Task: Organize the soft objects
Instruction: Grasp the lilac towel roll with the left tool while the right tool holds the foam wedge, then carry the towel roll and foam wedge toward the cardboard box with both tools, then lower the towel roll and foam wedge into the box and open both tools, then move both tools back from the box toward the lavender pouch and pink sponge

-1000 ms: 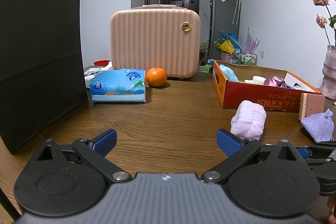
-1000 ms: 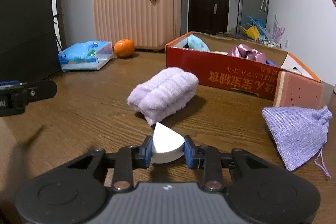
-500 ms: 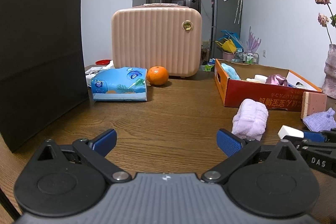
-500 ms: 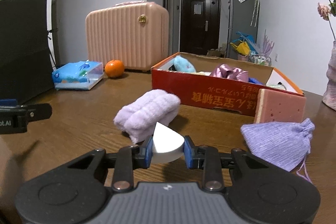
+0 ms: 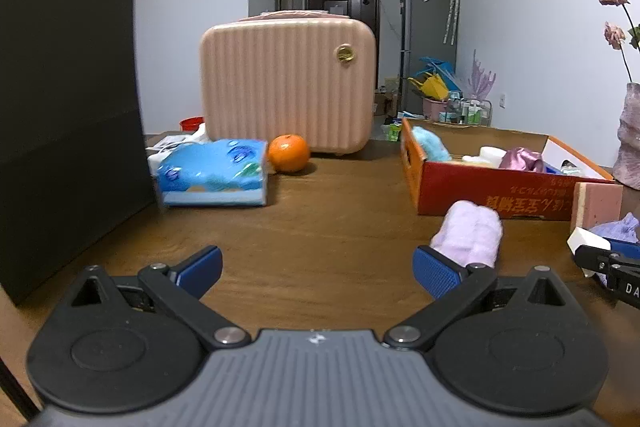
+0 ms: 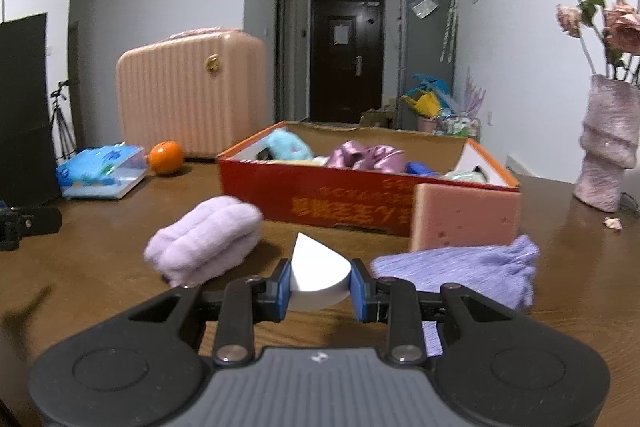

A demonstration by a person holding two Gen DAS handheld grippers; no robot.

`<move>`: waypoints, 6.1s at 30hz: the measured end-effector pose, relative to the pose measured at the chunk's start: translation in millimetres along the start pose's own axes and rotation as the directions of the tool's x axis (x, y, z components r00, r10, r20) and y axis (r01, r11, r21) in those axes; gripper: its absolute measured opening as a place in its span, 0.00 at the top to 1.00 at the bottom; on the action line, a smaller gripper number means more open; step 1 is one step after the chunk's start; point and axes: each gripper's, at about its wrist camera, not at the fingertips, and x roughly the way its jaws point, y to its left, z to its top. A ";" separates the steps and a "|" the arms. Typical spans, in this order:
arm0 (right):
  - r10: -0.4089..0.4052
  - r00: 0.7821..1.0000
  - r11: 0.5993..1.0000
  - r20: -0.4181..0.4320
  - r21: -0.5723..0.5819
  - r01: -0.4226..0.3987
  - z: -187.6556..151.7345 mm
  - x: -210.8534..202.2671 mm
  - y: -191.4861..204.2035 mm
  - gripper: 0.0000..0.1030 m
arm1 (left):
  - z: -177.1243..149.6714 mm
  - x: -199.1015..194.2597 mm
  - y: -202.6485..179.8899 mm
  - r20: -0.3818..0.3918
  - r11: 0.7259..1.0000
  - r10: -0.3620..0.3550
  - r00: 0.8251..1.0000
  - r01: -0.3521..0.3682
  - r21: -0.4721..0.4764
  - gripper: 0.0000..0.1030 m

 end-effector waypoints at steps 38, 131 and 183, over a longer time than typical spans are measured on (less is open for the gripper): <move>-0.196 0.980 0.978 0.025 0.072 0.194 -2.1 11.7 -105.8 0.71 | 12.7 109.9 -119.4 -0.141 0.980 -0.161 0.977 0.175 0.096 0.12; -0.190 0.955 0.974 0.228 0.167 0.154 84.6 96.6 -127.7 0.71 | 103.9 123.5 -176.9 0.148 0.971 -0.224 0.963 0.234 -0.055 0.56; -0.196 0.974 0.978 0.117 0.101 0.185 105.1 134.1 -131.6 0.00 | 112.0 176.6 -172.4 0.129 0.989 -0.127 0.984 0.135 -0.059 0.00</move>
